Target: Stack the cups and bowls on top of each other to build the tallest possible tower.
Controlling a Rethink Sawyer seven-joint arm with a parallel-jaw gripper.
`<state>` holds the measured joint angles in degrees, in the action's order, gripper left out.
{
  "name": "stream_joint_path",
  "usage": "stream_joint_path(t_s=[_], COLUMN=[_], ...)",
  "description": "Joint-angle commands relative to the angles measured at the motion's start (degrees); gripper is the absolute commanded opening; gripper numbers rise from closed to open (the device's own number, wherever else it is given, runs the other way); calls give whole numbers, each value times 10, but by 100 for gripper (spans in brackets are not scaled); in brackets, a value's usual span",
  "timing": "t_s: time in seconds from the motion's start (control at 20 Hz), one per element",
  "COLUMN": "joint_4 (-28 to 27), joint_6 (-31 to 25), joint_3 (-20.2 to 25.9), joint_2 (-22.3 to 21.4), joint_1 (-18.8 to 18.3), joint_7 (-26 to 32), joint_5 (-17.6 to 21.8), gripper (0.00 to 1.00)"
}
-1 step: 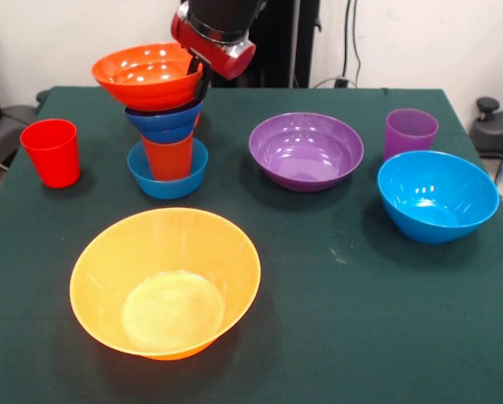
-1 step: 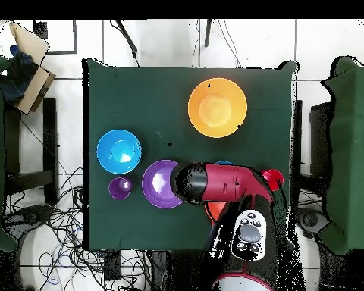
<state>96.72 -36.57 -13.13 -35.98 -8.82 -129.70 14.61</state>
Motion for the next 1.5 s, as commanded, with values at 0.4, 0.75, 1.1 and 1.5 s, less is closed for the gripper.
stream_joint_path(t_s=[0.4,0.75,1.1,1.5], joint_4=[-27,-35,-47,-49], joint_6=[9,11,6,13], joint_3=[71,76,75,92], joint_2=[21,24,28,24], joint_1=[-1,-5,-5,-17], joint_7=[21,20,22,30], joint_5=[13,9,10,3], gripper=[0,0,0,0])
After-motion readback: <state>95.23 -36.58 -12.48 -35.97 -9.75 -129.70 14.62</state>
